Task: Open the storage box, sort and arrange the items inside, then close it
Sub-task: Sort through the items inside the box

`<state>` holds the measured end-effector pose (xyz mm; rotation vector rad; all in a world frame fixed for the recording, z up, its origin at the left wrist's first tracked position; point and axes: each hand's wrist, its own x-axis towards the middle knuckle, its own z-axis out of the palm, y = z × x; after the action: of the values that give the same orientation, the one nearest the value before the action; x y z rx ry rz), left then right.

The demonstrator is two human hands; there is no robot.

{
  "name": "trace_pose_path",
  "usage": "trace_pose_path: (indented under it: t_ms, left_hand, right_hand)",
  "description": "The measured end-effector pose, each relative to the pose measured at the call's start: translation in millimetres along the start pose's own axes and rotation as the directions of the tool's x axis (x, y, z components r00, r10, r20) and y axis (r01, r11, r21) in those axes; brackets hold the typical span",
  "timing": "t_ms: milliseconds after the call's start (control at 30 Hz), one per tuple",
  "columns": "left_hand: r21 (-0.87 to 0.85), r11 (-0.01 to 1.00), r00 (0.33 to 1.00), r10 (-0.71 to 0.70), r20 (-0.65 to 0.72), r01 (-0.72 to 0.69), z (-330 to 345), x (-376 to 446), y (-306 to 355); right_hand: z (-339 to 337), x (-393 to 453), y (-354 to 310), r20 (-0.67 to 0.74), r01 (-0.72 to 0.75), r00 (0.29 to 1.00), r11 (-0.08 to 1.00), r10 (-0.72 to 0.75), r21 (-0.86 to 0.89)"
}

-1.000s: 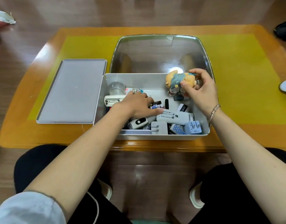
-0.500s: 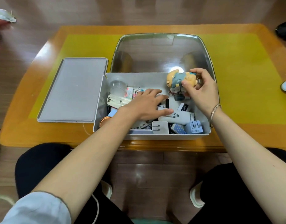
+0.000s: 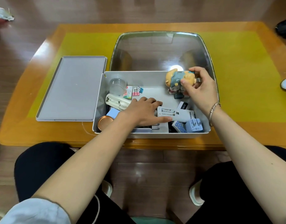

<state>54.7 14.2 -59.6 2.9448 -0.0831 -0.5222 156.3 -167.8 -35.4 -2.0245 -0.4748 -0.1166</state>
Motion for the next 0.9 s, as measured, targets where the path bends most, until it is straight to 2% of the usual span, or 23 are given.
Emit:
trace_pose_path:
  t_ms: [433, 700, 800, 867, 900]
  left_hand:
    - [-0.021, 0.998, 0.998, -0.066, -0.014, 0.065, 0.9, -3.8, 1.8]
    - [-0.040, 0.999, 0.997, -0.029, -0.068, 0.026, 4.3, -7.3, -0.1]
    - [-0.158, 0.986, 0.991, -0.063, -0.122, 0.044, 0.8, -9.5, -2.0]
    - [-0.331, 0.942, 0.959, -0.140, -0.248, 0.052, -4.0, -11.2, -2.5]
    - [-0.394, 0.918, 0.921, -0.186, -0.342, 0.039, -5.9, -11.9, -3.3]
  right_hand:
    - [2.6, -1.2, -0.9, 0.040, 0.033, 0.999, 0.992, -0.029, -0.122]
    - [1.6, 1.1, -7.2, 0.040, -0.019, 0.999, 0.990, 0.025, -0.139]
    - [2.8, 6.0, -14.1, 0.084, -0.005, 0.996, 0.984, 0.020, -0.180]
    - [6.8, 9.8, -21.2, 0.113, 0.014, 0.994, 0.978, 0.010, -0.208]
    - [9.7, 11.7, -24.9, 0.125, 0.016, 0.992, 0.975, 0.013, -0.222]
